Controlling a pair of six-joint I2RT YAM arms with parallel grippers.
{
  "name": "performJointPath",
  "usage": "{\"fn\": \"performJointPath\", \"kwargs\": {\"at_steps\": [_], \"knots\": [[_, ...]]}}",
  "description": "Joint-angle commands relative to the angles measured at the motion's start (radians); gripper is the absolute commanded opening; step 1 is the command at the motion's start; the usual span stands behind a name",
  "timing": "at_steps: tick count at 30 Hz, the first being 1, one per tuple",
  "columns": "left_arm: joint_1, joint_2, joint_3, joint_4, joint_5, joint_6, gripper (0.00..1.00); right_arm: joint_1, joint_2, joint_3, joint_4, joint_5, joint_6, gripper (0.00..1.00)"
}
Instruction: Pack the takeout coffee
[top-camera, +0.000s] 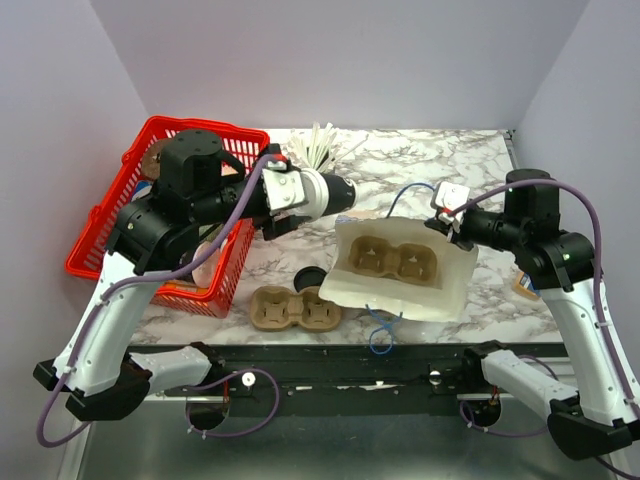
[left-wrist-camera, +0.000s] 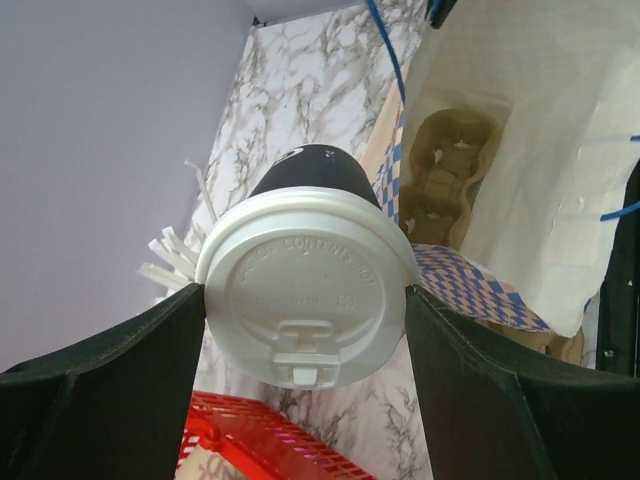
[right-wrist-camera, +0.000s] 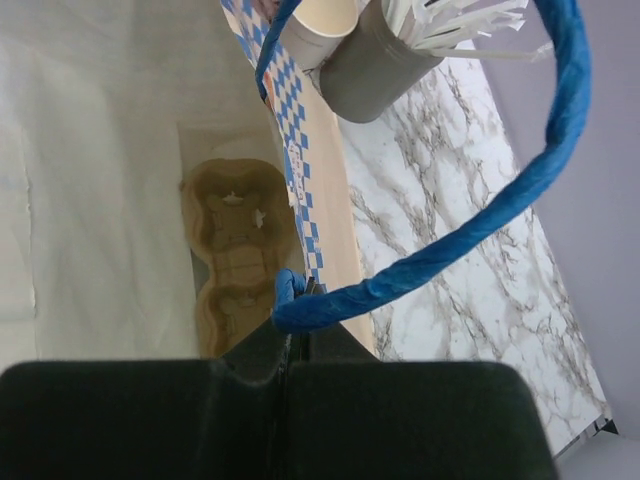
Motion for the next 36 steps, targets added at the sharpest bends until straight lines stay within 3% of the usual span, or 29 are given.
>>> {"fn": "performJointPath", "kwargs": {"at_steps": [1, 14, 21, 24, 31, 36], "knots": [[-0.078, 0.019, 0.034, -0.065, -0.037, 0.09, 0.0, 0.014, -0.012, 0.004, 0.043, 0.022, 0.065, 0.01], [-0.18, 0.057, 0.056, -0.211, 0.04, 0.34, 0.0, 0.02, -0.005, 0.009, 0.054, 0.059, 0.128, 0.0], [-0.18, 0.034, 0.001, 0.003, -0.13, 0.242, 0.0, 0.02, -0.018, 0.053, 0.038, 0.091, 0.131, 0.01], [-0.178, 0.054, 0.059, 0.014, -0.145, 0.22, 0.0, 0.02, -0.003, 0.066, -0.011, 0.08, 0.129, 0.0], [-0.178, 0.097, 0.154, -0.07, 0.003, 0.226, 0.0, 0.02, 0.053, 0.052, -0.019, 0.091, 0.194, 0.0], [-0.183, 0.172, 0.229, -0.243, 0.096, 0.389, 0.0, 0.02, 0.08, 0.09, 0.038, 0.155, 0.223, 0.0]]}}
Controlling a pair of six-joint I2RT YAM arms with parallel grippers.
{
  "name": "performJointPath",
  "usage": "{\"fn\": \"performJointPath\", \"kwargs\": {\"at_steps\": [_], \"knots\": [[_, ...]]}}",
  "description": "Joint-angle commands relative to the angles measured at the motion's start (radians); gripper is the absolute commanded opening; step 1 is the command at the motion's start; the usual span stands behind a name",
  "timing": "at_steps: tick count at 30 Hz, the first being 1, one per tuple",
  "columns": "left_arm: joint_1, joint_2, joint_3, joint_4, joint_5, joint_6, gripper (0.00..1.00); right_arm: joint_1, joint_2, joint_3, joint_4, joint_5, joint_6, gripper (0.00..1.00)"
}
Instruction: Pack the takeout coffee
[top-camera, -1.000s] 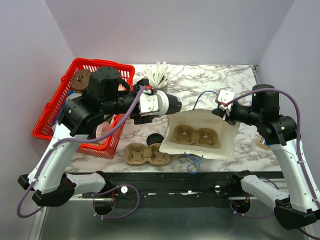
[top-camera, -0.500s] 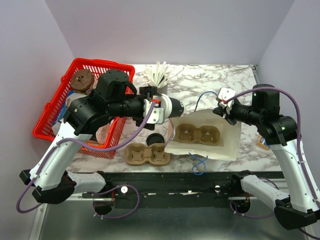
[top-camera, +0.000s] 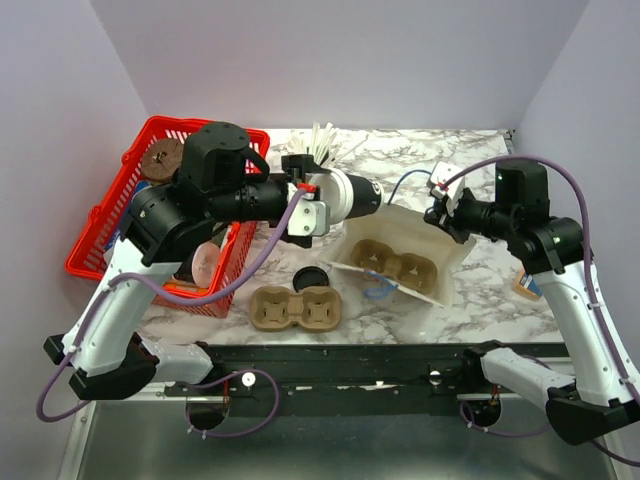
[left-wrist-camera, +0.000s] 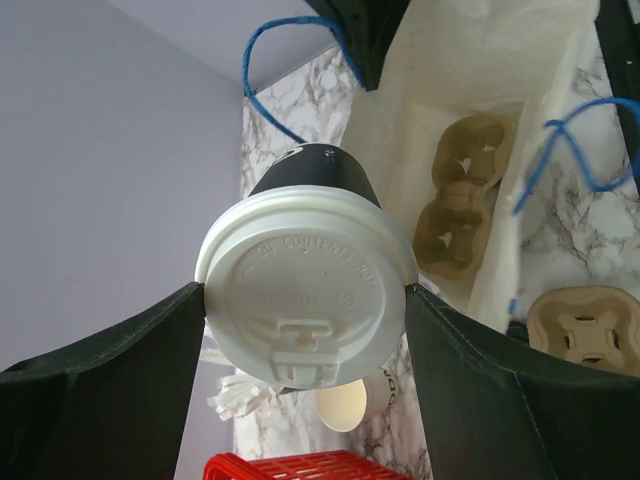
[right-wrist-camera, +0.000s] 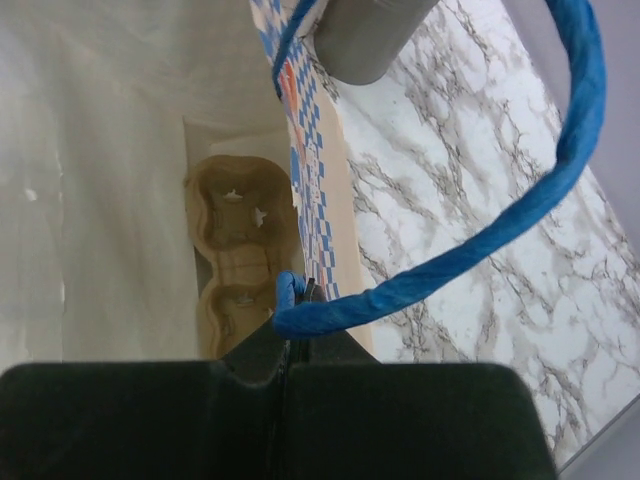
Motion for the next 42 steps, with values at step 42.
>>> {"fn": "performJointPath", "kwargs": {"at_steps": [42], "knots": [[-0.222, 0.522, -0.083, -0.092, -0.363, 0.266, 0.0, 0.137, -0.155, -0.131, 0.218, 0.156, 0.085, 0.01]]}}
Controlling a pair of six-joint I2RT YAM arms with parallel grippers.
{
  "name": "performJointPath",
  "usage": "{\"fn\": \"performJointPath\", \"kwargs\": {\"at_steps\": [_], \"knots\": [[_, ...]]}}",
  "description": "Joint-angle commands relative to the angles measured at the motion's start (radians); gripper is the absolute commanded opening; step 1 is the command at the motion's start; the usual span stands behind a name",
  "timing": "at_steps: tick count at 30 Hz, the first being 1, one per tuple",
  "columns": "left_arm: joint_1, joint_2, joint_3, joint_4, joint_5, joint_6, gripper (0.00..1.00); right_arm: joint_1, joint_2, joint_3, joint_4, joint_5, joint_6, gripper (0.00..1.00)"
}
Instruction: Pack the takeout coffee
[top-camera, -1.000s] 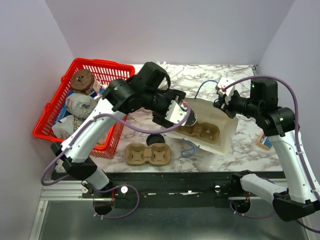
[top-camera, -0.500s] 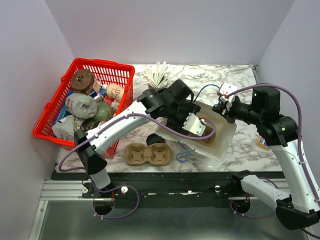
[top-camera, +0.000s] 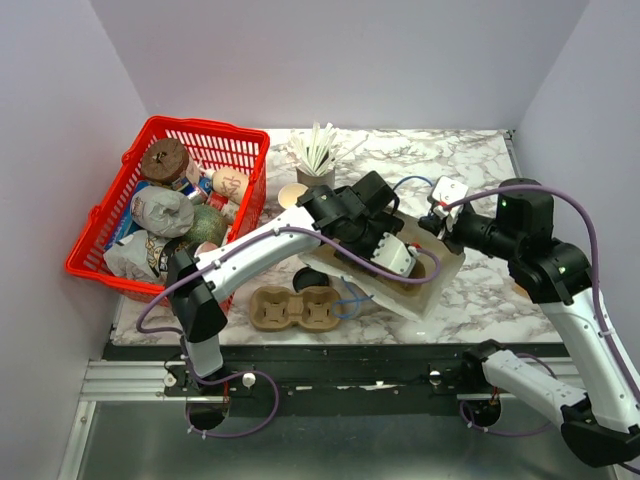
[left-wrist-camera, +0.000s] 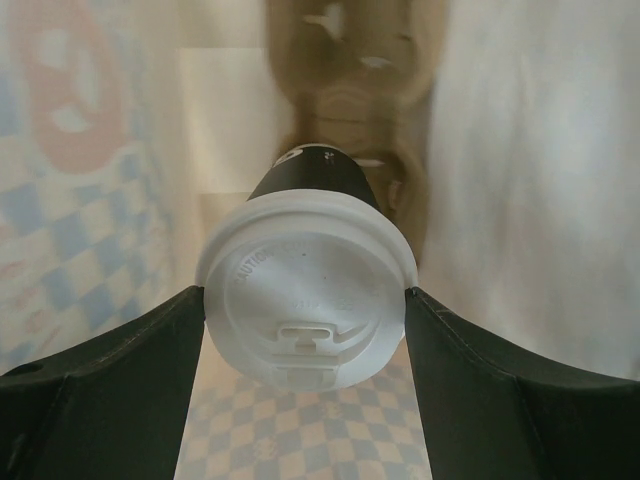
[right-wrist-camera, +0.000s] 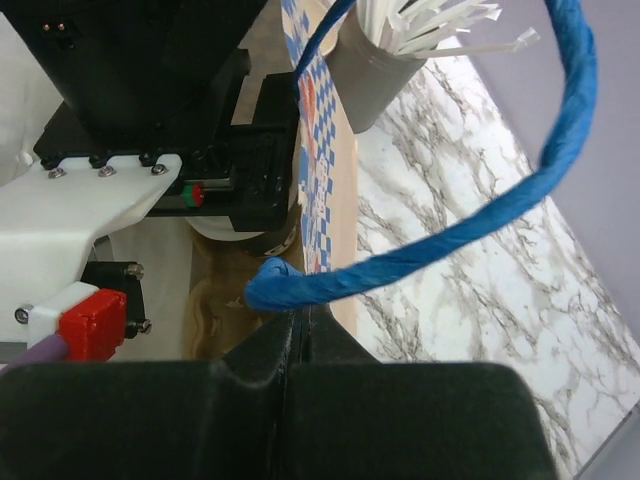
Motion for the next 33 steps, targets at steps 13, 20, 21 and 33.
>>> {"fn": "performJointPath", "kwargs": {"at_steps": [13, 20, 21, 33], "knots": [[-0.005, 0.082, 0.025, -0.033, -0.025, -0.026, 0.0, 0.036, -0.053, -0.058, 0.124, 0.031, -0.019, 0.0], [-0.005, 0.106, -0.001, -0.035, -0.009, -0.035, 0.0, 0.047, -0.076, -0.095, 0.142, -0.001, 0.007, 0.0], [-0.002, 0.112, -0.004, -0.039, 0.004, -0.024, 0.0, 0.048, -0.079, -0.101, 0.155, -0.003, 0.009, 0.01], [0.024, 0.232, 0.061, -0.102, 0.041, 0.066, 0.0, 0.059, -0.099, -0.134, 0.178, -0.049, 0.006, 0.0]]}}
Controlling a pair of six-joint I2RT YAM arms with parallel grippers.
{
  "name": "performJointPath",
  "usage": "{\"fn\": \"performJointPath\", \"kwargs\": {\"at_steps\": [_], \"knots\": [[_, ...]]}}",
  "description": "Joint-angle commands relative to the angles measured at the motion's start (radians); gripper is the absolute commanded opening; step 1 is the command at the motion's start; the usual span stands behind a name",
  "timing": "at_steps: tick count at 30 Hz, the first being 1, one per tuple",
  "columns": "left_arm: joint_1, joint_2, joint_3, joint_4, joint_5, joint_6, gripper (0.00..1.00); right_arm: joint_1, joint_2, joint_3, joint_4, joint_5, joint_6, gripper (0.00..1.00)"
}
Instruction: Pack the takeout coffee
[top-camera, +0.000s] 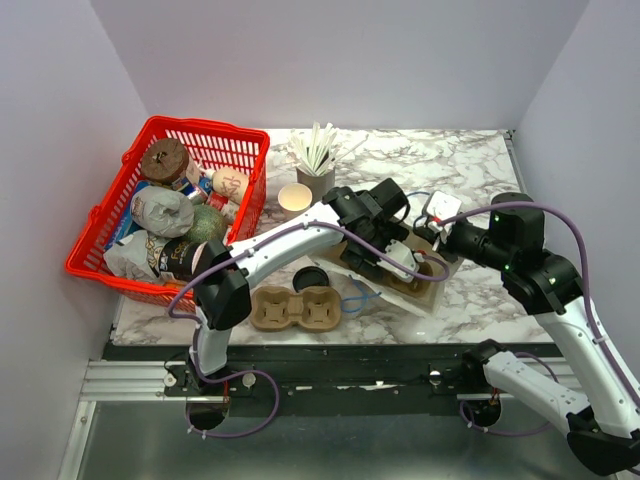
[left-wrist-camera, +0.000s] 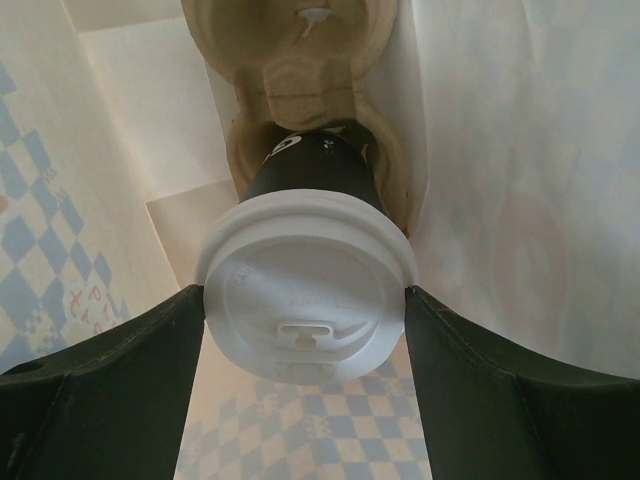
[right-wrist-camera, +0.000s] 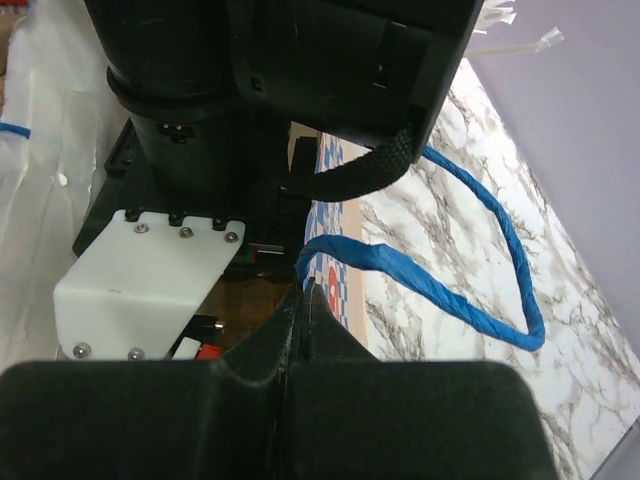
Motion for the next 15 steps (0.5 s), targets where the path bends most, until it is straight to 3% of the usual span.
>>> {"fn": "performJointPath", "kwargs": {"at_steps": [1, 9, 15], "knots": [[0.015, 0.088, 0.01, -0.062, 0.044, 0.035, 0.0, 0.013, -0.03, 0.007, 0.068, -0.079, 0.015, 0.0], [0.023, 0.112, -0.007, 0.007, 0.061, -0.005, 0.0, 0.013, -0.017, 0.004, 0.079, -0.053, 0.02, 0.0], [0.041, 0.024, -0.042, 0.076, 0.037, -0.042, 0.0, 0.013, -0.011, -0.013, 0.108, 0.015, 0.142, 0.0]]}}
